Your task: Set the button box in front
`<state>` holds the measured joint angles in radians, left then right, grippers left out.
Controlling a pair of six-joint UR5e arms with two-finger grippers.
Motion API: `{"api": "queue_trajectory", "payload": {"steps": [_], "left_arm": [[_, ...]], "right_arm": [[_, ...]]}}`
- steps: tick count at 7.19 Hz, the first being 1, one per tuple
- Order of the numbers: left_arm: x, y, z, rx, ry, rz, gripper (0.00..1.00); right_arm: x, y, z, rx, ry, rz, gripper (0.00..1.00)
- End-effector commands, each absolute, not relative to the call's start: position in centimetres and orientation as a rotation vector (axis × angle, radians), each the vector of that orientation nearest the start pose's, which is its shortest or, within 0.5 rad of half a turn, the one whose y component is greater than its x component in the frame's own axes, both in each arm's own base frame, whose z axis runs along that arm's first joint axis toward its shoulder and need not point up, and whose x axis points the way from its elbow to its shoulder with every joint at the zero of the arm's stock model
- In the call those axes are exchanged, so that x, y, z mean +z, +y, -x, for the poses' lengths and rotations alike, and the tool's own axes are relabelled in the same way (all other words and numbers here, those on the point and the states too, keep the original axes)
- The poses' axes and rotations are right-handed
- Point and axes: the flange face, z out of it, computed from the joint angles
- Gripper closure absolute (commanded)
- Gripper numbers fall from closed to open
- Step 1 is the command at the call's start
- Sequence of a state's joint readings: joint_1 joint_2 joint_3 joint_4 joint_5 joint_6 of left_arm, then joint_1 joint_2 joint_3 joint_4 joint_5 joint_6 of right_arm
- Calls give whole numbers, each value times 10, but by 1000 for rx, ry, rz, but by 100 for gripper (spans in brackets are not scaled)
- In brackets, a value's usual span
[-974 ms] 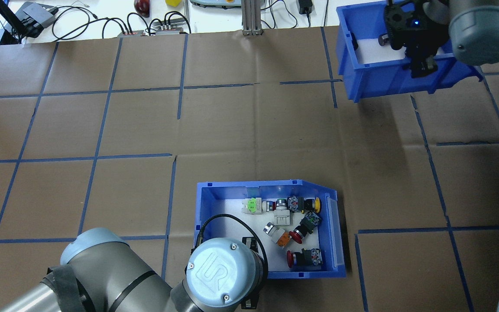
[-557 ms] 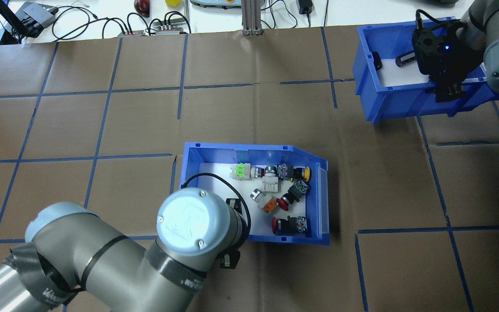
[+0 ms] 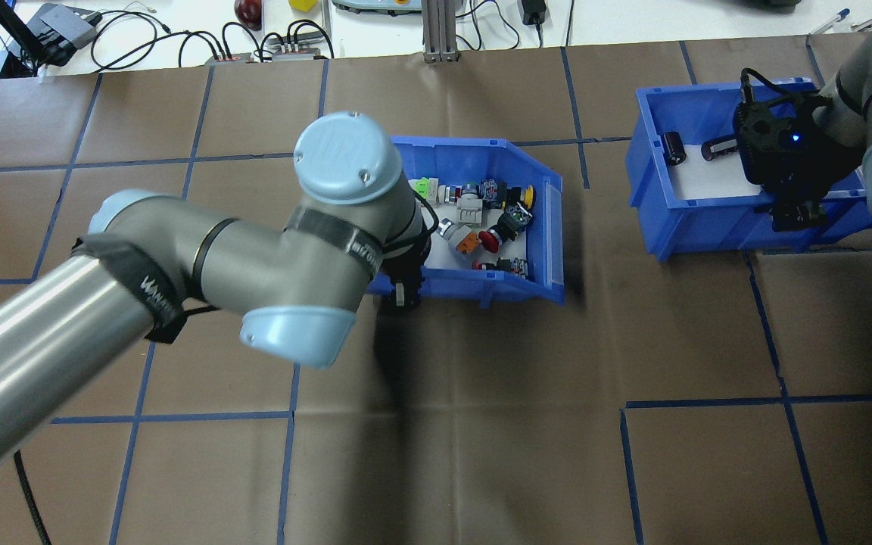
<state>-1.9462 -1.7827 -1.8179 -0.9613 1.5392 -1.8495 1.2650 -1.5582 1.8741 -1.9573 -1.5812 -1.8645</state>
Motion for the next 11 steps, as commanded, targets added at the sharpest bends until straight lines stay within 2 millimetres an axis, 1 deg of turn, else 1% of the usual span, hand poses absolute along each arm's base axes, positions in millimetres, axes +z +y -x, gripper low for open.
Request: {"api": "queue_trajectory", "payload": {"steps": [1,2,3,4,5,7,9,10,11], "left_arm": [[299,-569,360,-81,2423,2229,100],[288,-584,364,-75,2416,2227,100],[280,-591,366,-71,2411,2225,100],[275,-588,363,-63,2404,2219,100],[273,-589,362,-47,2399,2224,100],[270,-594,351,-39,2377,2241,100],[269,-594,349,-31,2370,2241,99],[269,-594,350,-28,2369,2240,98],[270,-597,346,-29,2365,2249,96]], "right_arm": [[369,-497,18,-41,2273,2248,95],[369,-497,19,-39,2273,2249,95],[368,-496,19,-31,2237,2284,95],[365,-495,19,-24,2216,2298,95],[365,-495,19,-24,2216,2298,95],[363,-492,18,-9,2205,2277,95],[370,-484,16,15,2198,2270,95],[370,-480,15,19,2196,2265,95],[367,-469,10,19,2192,2264,95]]}}
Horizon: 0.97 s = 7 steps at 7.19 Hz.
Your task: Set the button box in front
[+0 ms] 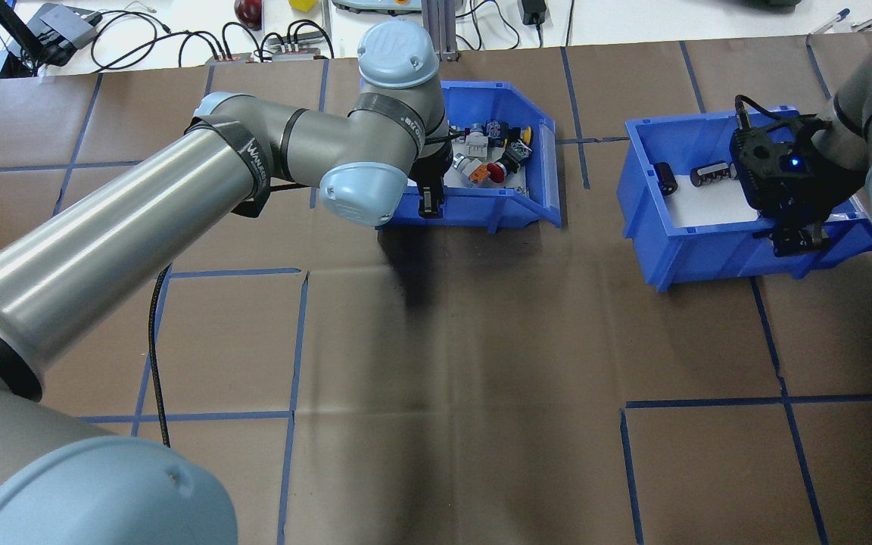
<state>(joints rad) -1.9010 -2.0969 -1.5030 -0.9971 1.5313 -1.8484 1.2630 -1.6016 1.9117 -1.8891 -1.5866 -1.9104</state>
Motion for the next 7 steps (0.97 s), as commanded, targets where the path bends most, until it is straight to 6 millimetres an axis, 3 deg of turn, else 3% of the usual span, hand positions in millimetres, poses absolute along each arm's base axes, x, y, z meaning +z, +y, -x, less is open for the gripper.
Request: {"api": "queue_trajectory", "payload": {"steps": [1,3,4,6,7], "left_arm": [[269,-601,341,-8,2357,2268,95],[269,-601,340,-5,2342,2281,91],[269,-601,340,-6,2336,2290,81],[269,-600,340,-2,2327,2298,44],[275,-604,340,-15,2350,2289,4]], "right_arm": [[368,-458,6,16,2196,2271,95],[368,-444,1,13,2201,2266,95],[368,-441,-1,12,2203,2262,95],[364,-436,-4,6,2207,2248,94],[364,-433,-5,5,2209,2243,94]]}}
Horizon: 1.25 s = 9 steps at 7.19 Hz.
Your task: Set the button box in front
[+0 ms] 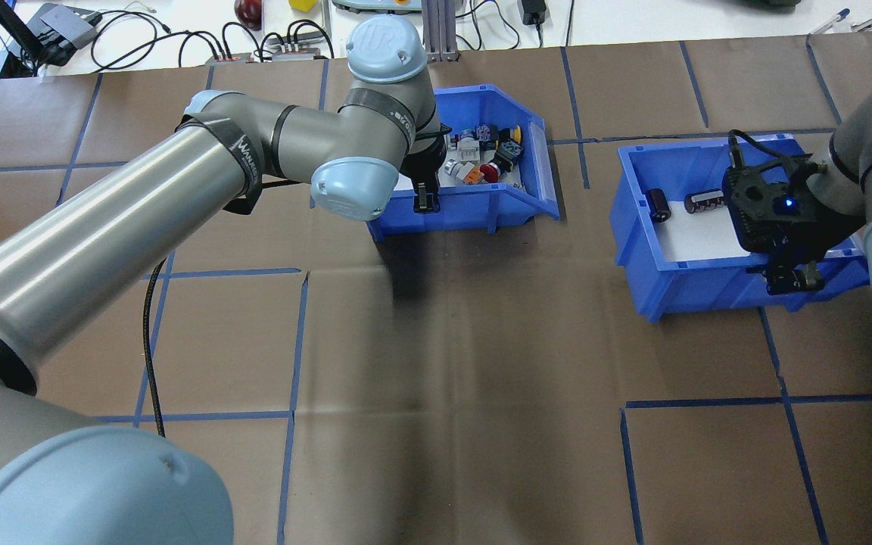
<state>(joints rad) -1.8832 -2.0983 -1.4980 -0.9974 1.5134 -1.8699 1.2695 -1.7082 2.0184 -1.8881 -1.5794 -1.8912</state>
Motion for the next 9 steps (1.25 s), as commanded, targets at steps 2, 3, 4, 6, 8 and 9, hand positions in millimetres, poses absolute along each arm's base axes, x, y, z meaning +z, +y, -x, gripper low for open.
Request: {"api": "queue_trajectory", "payload": {"steps": [2,3,4,6,8,9], "left_arm": [[305,-598,331,18,2526,1988,3],[343,-591,313,41,2655,1759,3],[378,-582,298,51,2767,1548,3],[431,-548,279,-65,2982,917,1],[478,-521,257,-99,3088,366,1],[499,-502,233,-43,3084,277,1]], "right_arm": [[360,-415,-12,3,2252,2195,94],[354,-399,-18,1,2277,2162,94],[347,-382,-24,5,2281,2152,94],[341,-352,-49,-3,2315,2128,94],[341,-341,-97,-9,2323,2128,94],[340,-331,-129,-11,2318,2136,94]]}}
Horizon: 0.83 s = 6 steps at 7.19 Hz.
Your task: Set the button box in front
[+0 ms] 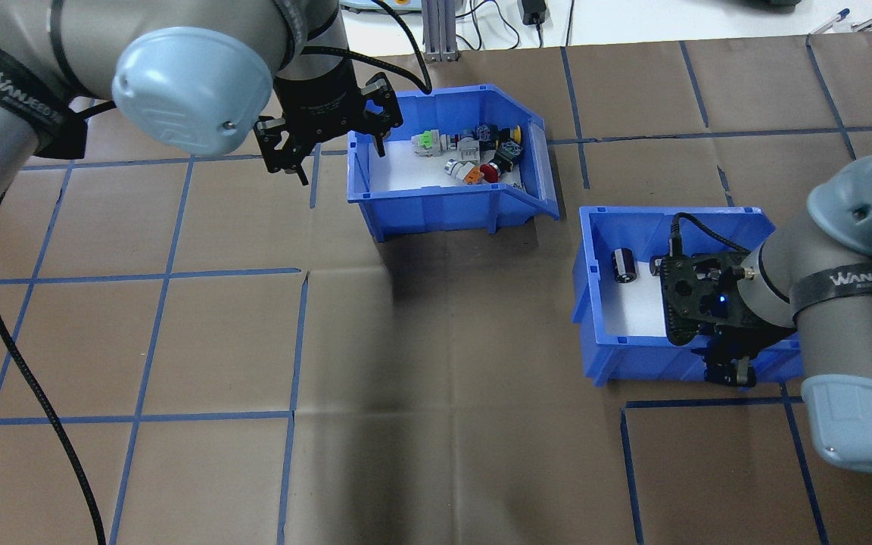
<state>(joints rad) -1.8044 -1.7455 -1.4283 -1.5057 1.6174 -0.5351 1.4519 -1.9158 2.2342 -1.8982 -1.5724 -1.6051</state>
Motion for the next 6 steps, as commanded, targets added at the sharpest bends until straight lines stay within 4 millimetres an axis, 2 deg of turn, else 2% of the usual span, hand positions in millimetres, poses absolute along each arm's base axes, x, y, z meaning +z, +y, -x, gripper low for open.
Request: {"api": "queue_trajectory", "payload": {"steps": [1,2,3,4,6], "left_arm": [[514,-489,209,-55,3101,91,1],[523,-466,197,-70,3097,-139,1],[518,-441,189,-62,3096,-179,1],[511,-434,174,-55,3101,-282,1],[513,-432,156,-52,3143,-281,1]], "right_arm": [[343,-327,-154,-66,2336,2156,94],[342,-320,-177,-85,2328,2169,94],[342,-315,-203,-152,2332,2190,94],[338,-311,-225,-186,2325,2202,94],[321,-298,-270,-201,2292,2236,94]]}}
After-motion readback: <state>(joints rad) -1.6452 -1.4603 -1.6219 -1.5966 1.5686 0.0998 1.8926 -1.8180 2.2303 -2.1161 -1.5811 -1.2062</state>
